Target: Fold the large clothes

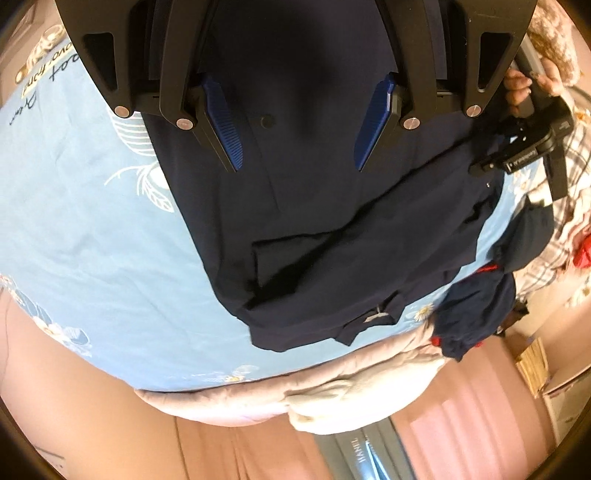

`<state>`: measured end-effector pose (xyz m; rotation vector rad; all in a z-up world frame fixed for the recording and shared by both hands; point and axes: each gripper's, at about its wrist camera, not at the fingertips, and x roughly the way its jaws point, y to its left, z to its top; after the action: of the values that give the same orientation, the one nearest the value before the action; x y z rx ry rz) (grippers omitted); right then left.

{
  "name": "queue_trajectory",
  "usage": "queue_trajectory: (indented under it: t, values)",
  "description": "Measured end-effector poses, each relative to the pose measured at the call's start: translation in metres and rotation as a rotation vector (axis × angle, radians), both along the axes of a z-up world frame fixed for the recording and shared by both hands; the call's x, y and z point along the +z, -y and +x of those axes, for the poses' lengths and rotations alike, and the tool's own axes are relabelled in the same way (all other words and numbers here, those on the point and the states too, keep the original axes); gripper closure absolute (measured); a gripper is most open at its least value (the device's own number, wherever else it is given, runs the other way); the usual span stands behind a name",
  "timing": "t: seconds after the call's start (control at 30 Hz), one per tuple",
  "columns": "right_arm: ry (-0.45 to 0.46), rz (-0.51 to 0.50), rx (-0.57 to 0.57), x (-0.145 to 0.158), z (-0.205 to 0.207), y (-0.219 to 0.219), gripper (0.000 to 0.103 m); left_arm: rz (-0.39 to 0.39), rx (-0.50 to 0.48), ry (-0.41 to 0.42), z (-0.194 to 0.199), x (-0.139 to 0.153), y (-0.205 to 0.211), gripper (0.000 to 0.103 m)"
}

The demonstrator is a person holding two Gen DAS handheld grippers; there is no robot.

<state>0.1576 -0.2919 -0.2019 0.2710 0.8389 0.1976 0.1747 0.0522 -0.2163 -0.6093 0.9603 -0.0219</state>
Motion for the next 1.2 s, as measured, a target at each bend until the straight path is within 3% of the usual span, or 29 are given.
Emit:
queue_trajectory:
  t: [0.07,0.17,0.3,0.6,0.77,0.87,1.0,1.2]
  values:
    - [-0.002,0.008,-0.006,-0.002,-0.002,0.005,0.04,-0.001,-0.009,-0.002,0.002,-0.001,0.0,0.067]
    - [-0.006,0.008,-0.013,-0.005,-0.002,0.007,0.04,-0.004,-0.006,-0.006,0.003,-0.001,-0.002,0.082]
    - [-0.013,0.009,-0.021,-0.007,-0.003,0.008,0.04,0.047,0.008,0.027,0.001,0.012,-0.001,0.092]
    - [0.006,0.009,-0.035,-0.002,-0.008,0.015,0.04,0.179,0.02,0.205,0.012,0.085,-0.008,0.094]
    - [0.017,0.006,-0.037,0.002,-0.012,0.015,0.04,0.276,0.016,0.258,0.035,0.115,-0.022,0.094]
    - [0.02,0.003,-0.042,0.003,-0.013,0.015,0.04,0.294,0.005,0.277,0.051,0.128,-0.03,0.094]
    - [0.017,-0.004,-0.052,0.002,-0.013,0.016,0.04,0.332,-0.007,0.264,0.071,0.126,-0.031,0.094]
    - [0.008,-0.017,-0.06,0.002,-0.012,0.015,0.04,0.358,-0.008,0.181,0.097,0.097,-0.039,0.094]
